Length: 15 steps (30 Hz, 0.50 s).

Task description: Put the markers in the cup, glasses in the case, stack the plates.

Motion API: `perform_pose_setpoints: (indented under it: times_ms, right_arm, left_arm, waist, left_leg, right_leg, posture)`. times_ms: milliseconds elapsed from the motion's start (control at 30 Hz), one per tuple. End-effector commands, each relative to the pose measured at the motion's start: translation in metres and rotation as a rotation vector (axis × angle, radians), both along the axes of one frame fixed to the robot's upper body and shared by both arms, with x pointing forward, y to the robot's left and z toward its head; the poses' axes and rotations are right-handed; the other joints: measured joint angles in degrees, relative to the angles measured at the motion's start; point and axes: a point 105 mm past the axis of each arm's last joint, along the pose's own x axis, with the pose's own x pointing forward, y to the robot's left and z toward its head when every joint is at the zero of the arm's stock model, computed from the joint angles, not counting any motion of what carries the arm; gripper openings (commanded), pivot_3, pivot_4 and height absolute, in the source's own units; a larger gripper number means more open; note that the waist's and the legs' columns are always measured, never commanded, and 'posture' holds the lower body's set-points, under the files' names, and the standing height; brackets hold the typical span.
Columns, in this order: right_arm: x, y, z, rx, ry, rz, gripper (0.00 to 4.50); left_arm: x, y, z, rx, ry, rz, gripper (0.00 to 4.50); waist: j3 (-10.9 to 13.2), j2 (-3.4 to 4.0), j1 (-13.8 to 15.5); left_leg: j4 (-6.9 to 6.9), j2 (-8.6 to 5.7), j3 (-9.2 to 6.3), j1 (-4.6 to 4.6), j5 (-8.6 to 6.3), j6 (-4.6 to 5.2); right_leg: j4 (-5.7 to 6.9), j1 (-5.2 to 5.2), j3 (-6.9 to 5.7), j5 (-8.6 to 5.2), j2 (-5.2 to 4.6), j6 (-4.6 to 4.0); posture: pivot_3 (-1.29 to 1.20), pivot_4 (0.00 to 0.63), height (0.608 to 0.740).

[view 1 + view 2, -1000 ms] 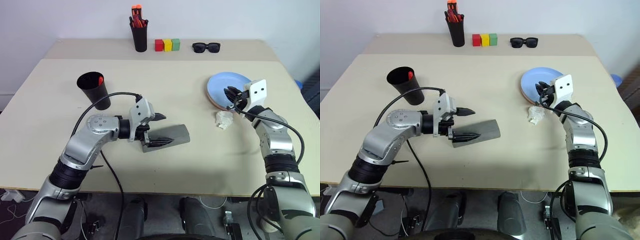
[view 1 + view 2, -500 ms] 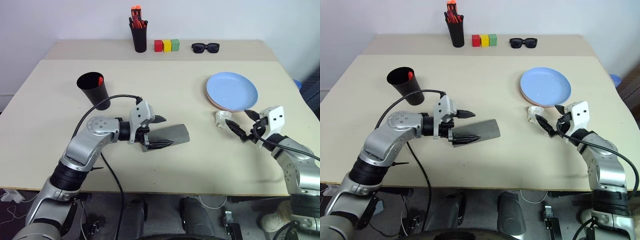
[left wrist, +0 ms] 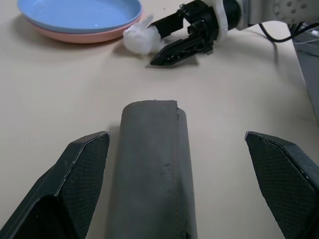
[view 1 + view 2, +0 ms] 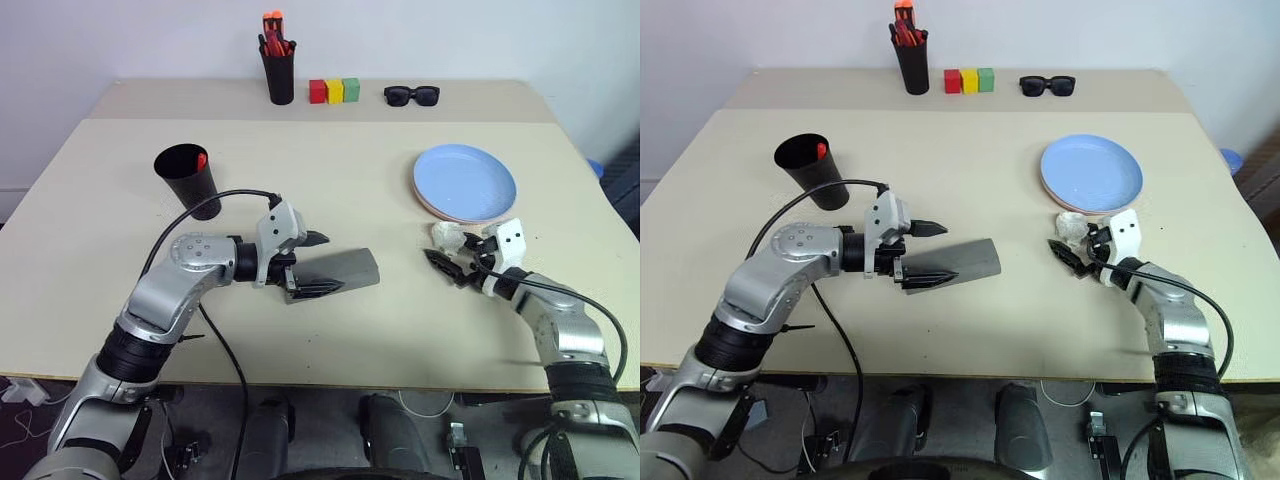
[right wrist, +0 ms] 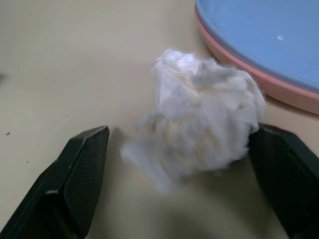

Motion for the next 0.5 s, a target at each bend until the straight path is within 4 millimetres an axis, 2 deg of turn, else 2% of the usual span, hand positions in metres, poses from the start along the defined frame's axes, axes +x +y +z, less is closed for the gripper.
perform_pose_setpoints:
  times_ms: [33, 167, 233, 433, 500]
  right_arm:
    - [0.004, 0.005, 0.003, 0.008, -0.022, 0.014, 3.04]
    - [0.005, 0.006, 0.015, 0.007, -0.069, 0.014, 0.99]
    - [0.003, 0.006, 0.023, 0.005, -0.099, 0.016, 0.13]
    - [0.009, 0.008, 0.067, 0.039, -0.236, 0.001, 0.13]
    - [0.02, 0.005, 0.08, 0.018, -0.28, -0.038, 0.13]
  left_arm:
    - [-0.004, 0.002, 0.01, -0.019, -0.034, 0.007, 4.5]
    - [-0.005, 0.003, 0.009, -0.021, -0.031, 0.015, 4.5]
    - [-0.005, 0.002, 0.009, -0.022, -0.03, 0.017, 4.5]
    - [-0.004, -0.001, 0.009, -0.035, -0.031, 0.017, 4.5]
    - [-0.003, -0.003, 0.01, -0.04, -0.032, 0.016, 4.5]
  waist:
    - [0.0, 0.0, 0.06]
    - [0.0, 0.0, 0.01]
    - [0.0, 0.0, 0.05]
    - [0.01, 0.01, 0.03]
    - [0.01, 0.01, 0.0]
  left_leg:
    - [0.0, 0.0, 0.0, 0.0, 0.0, 0.0]
    - [-0.02, 0.0, 0.0, 0.0, 0.0, 0.0]
    - [-0.01, 0.0, -0.01, 0.0, 0.0, 0.0]
    - [-0.01, 0.0, -0.01, -0.01, 0.0, 0.0]
    - [-0.01, 0.0, 0.0, 0.0, 0.0, 0.0]
  right_leg:
    - [0.0, 0.01, 0.0, 0.0, 0.0, 0.0]
    - [0.0, 0.0, 0.0, 0.0, 0.0, 0.0]
    - [0.0, 0.0, 0.0, 0.0, 0.0, 0.0]
    - [0.0, -0.01, 0.0, 0.0, 0.0, 0.0]
    - [0.0, -0.02, 0.0, 0.0, 0.0, 0.0]
  posture:
    - [0.0, 0.15, 0.74]
    - [0.0, 0.15, 0.74]
    - [0.0, 0.15, 0.74]
    - [0.0, 0.15, 0.74]
    - [0.0, 0.15, 0.74]
